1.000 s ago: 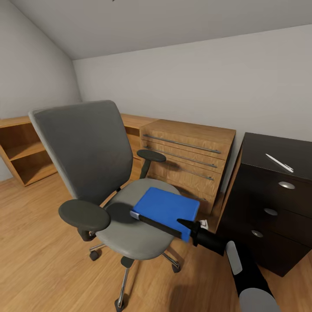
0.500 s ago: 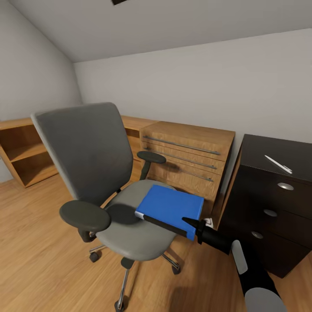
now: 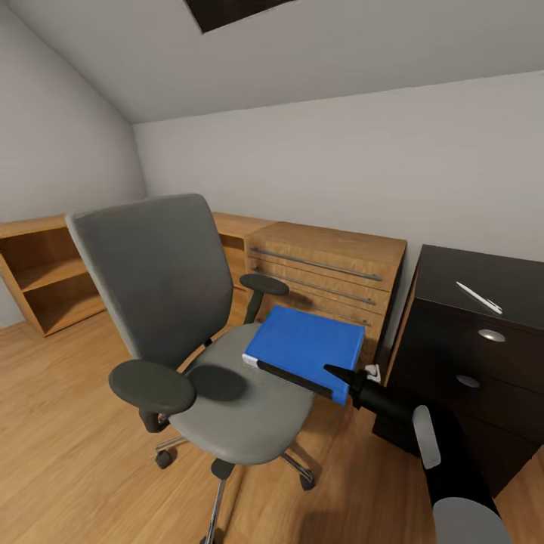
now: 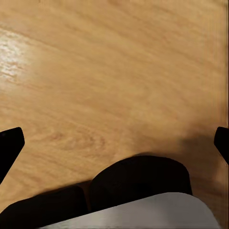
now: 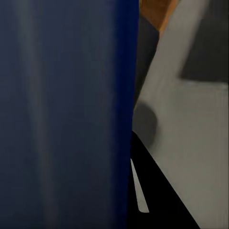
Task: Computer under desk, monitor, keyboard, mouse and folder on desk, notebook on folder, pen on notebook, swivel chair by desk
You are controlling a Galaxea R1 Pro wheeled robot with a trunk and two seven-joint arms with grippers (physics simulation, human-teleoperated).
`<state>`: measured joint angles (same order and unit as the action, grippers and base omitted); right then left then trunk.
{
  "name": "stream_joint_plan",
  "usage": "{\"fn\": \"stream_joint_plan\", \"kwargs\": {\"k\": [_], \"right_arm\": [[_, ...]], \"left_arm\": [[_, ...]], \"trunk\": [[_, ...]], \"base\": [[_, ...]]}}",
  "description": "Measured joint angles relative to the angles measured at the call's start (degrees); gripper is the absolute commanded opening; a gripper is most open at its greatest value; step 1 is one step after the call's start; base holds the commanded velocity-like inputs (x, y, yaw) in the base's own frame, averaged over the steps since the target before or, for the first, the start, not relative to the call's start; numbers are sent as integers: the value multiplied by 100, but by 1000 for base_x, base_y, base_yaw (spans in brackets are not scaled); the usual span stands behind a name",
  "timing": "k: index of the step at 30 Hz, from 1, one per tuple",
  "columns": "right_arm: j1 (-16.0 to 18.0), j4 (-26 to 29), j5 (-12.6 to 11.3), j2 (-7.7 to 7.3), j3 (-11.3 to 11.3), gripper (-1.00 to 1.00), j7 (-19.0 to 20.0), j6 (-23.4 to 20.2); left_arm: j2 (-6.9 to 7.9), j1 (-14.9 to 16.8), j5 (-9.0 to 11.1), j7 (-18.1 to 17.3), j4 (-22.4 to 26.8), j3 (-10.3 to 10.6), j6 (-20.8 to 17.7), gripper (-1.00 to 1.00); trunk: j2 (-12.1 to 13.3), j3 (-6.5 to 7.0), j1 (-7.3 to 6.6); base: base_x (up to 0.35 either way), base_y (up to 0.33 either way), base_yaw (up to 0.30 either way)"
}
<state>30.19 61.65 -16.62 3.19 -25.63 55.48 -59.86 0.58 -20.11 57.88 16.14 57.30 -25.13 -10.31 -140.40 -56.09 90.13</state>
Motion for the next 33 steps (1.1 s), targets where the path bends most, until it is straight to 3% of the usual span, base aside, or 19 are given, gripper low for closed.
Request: {"fn": "stream_joint_plan", "kwargs": {"k": [8, 12, 18, 22, 26, 28, 33], "right_arm": [[-13, 681, 11, 4, -12, -100, -8, 0], [-6, 1029, -11, -5, -45, -100, -11, 0], [-46, 1705, -34, 4, -55, -100, -16, -1], [-73, 2189, -24, 2, -60, -100, -19, 0], [-79, 2345, -19, -51, -66, -100, -21, 1], [-80, 2388, -12, -167, -63, -100, -20, 1], [-81, 2395, -11, -177, -67, -100, -20, 1]], "left_arm": [[-88, -14, -26, -13, 141, 59, 12, 100], [-104, -17, -316, -10, 198, 410, 120, 100], [-106, -24, -591, -25, 239, 654, 417, 100], [-106, -26, -650, -75, 252, 733, 483, 100], [-101, -26, -665, -179, 248, 926, 488, 100], [-99, -7, -668, -197, 233, 958, 459, 100], [-95, -1, -670, -200, 214, 959, 451, 100]], "trunk": [[321, 144, -176], [481, 216, -264], [722, 347, -396], [882, 449, -484], [1043, 554, -571], [1123, 606, -615], [1324, 734, -725]], "base": [[0, 0, 0], [0, 0, 0], [0, 0, -9], [0, 0, -120], [0, 0, -184], [0, 0, -209], [0, 0, -212]]}}
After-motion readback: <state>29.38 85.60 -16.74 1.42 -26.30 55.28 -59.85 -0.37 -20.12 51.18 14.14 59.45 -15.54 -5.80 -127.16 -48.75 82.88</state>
